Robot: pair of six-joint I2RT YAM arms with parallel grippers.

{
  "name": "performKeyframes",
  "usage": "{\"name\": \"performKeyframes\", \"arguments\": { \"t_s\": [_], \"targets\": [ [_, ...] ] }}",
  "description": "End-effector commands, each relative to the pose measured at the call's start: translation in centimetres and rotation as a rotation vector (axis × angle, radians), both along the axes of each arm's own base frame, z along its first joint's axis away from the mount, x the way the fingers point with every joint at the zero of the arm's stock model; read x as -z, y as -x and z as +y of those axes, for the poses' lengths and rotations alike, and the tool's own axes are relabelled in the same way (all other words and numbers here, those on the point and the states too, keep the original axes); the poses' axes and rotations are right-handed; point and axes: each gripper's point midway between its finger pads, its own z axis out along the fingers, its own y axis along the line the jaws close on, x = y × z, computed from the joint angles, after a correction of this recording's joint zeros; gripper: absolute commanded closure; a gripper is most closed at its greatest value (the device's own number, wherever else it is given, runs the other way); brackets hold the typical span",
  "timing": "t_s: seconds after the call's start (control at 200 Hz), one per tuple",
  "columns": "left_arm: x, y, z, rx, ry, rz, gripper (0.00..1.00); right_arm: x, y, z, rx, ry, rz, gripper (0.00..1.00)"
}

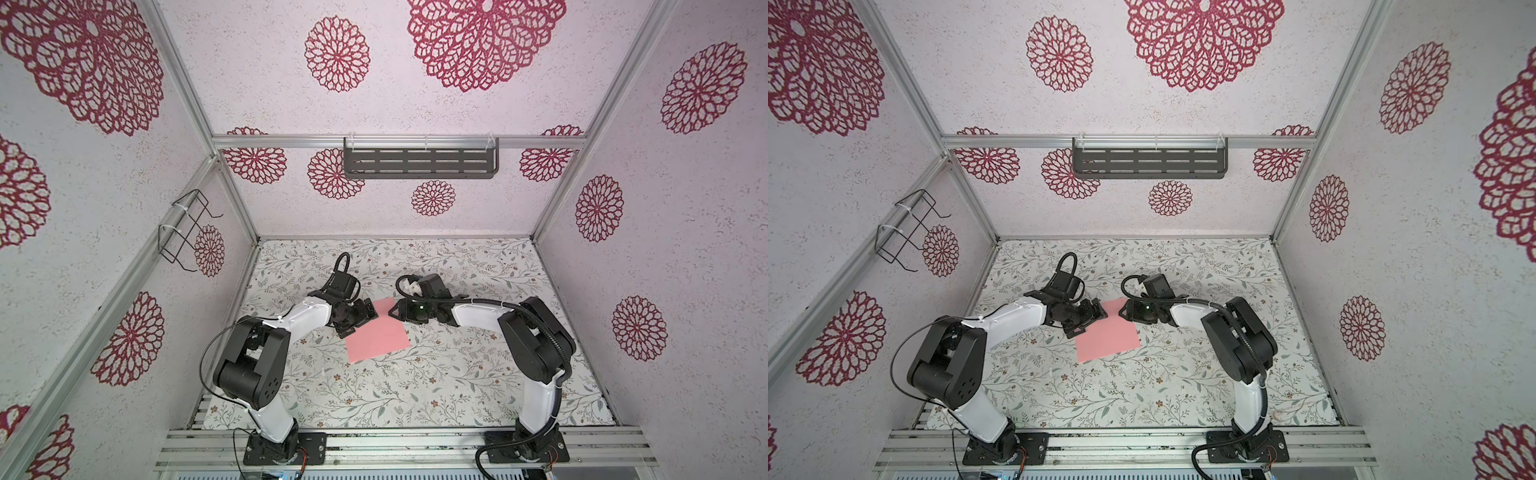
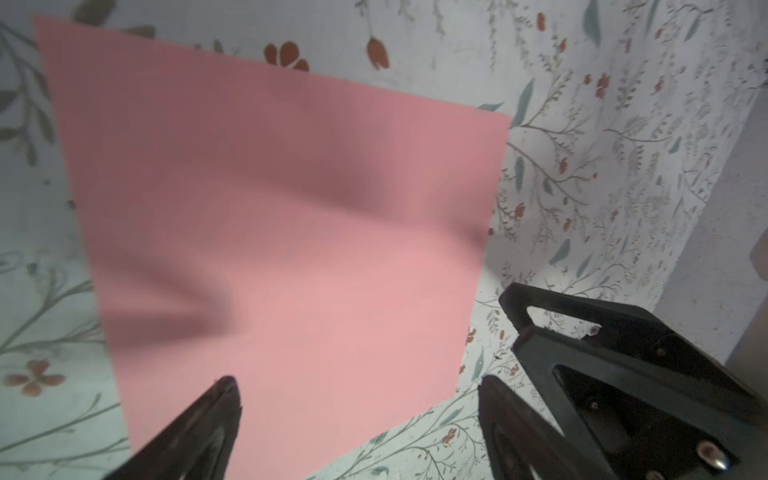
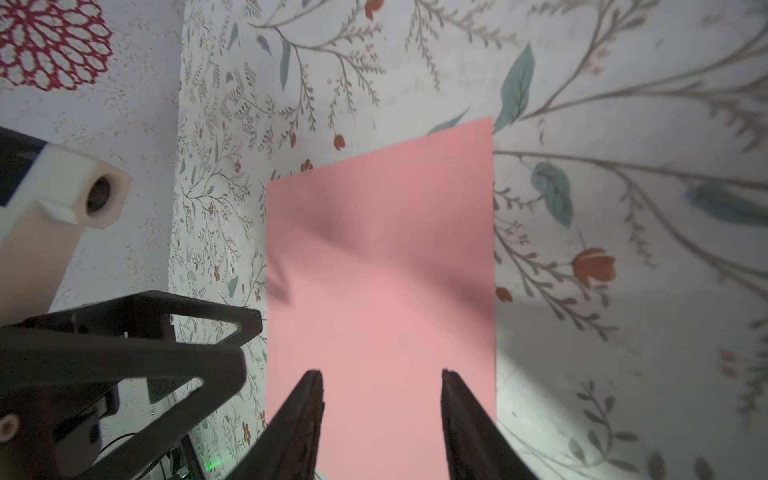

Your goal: Fold a paper plane with a square sheet of paper (pick it up from the middle)

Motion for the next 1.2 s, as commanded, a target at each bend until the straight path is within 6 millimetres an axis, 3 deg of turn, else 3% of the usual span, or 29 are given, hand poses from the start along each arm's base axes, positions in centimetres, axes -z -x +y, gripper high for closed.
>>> {"name": "performKeyframes", "arguments": {
  "t_s": [0.0, 0.615, 0.78, 1.191],
  "targets": [
    [1.1, 0.3, 0.6, -0.041, -0.017, 0.036, 0.08, -0.7, -0.2, 0.5, -0.023, -0.002, 0.000, 0.52],
    [4.2, 1.9, 2.4, -0.101, -0.001, 0.124, 0.00, 3.7, 1.3, 0.0, -0.049, 0.070, 0.131, 0.54],
    [4.5, 2.0, 2.2, -0.092, 0.027, 0.123, 0.02, 3.4, 1.6, 0.8, -0.068, 0.019, 0.152, 0.54],
    [3.1, 0.8, 1.3, -0.078, 0.093, 0.045, 0.01, 3.0, 2.8, 4.0, -0.157, -0.059, 0.182, 0.55]
  ]
}}
